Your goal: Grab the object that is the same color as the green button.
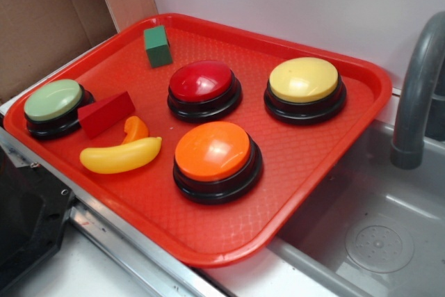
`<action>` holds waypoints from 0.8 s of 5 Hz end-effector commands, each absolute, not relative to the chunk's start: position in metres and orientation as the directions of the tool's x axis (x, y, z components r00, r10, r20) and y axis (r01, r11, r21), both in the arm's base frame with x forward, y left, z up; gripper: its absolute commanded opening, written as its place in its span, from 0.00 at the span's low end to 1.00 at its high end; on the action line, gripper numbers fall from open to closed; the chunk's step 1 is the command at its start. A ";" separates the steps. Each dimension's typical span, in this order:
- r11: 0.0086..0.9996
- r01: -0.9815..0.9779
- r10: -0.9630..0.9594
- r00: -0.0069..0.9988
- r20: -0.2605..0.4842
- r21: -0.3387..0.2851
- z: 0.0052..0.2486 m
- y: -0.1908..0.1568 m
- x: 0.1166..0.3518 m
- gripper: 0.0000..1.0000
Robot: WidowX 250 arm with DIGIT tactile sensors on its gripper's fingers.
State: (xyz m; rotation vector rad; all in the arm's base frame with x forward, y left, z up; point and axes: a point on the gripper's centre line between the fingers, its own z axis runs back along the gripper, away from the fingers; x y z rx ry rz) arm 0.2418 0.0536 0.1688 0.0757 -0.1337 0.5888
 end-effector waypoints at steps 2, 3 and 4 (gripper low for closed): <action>0.696 -0.714 0.678 0.687 0.261 0.070 0.139 0.105 0.290 1.00; 0.706 -0.704 0.665 0.698 0.266 0.081 0.117 0.109 0.301 1.00; 0.739 -0.669 0.631 0.728 0.269 0.076 0.087 0.113 0.312 1.00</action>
